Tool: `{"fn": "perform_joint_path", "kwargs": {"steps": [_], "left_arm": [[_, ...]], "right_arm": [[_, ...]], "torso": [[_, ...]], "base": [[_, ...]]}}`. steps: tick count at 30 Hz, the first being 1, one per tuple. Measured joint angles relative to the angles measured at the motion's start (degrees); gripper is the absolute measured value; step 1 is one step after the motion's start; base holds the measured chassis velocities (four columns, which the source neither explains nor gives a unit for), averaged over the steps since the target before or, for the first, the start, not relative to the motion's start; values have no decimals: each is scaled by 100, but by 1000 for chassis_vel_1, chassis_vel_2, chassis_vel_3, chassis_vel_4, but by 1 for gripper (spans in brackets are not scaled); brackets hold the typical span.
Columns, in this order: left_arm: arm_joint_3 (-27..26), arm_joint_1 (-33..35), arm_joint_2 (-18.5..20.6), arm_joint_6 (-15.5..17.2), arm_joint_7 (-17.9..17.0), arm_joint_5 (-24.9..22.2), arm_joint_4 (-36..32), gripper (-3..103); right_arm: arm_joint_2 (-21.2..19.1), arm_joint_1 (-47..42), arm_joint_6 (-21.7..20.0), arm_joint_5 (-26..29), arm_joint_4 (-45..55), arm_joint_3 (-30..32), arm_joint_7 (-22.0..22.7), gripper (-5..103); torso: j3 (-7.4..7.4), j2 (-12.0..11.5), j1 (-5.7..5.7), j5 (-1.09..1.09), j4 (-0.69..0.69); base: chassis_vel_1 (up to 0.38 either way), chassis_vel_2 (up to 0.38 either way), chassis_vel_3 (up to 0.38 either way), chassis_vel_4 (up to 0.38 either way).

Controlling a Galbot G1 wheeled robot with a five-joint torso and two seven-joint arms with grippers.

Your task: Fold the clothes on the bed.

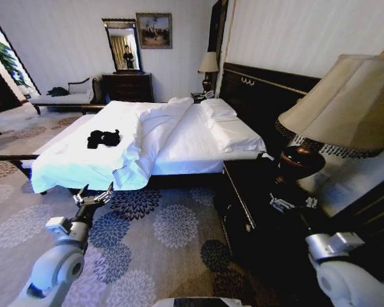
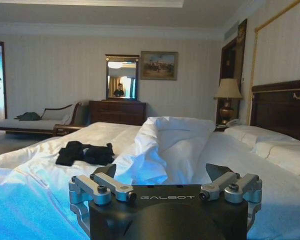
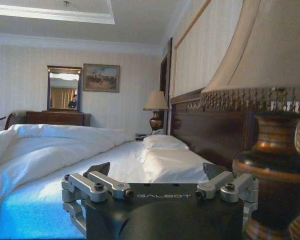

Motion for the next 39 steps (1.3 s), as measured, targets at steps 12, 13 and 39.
{"fn": "perform_joint_path", "kwargs": {"steps": [12, 13, 39], "left_arm": [[253, 56, 46, -1, -28, 206, -39, 100], [277, 57, 38, -1, -33, 217, -42, 100], [339, -9, 28, -7, -37, 127, 44, 100]], "right_arm": [[231, -67, 188, -171, -132, -115, -73, 100], [231, -85, 210, -171, -143, -98, -81, 100], [283, -90, 187, -321, -271, -127, -42, 100]], "torso": [[0, 0, 0, 0, 1], [1, 0, 0, 1, 1], [1, 0, 1, 0, 0]], "base": [[-41, 52, 54, -47], [-100, 122, 126, -116], [-154, 152, 161, -160]]}}
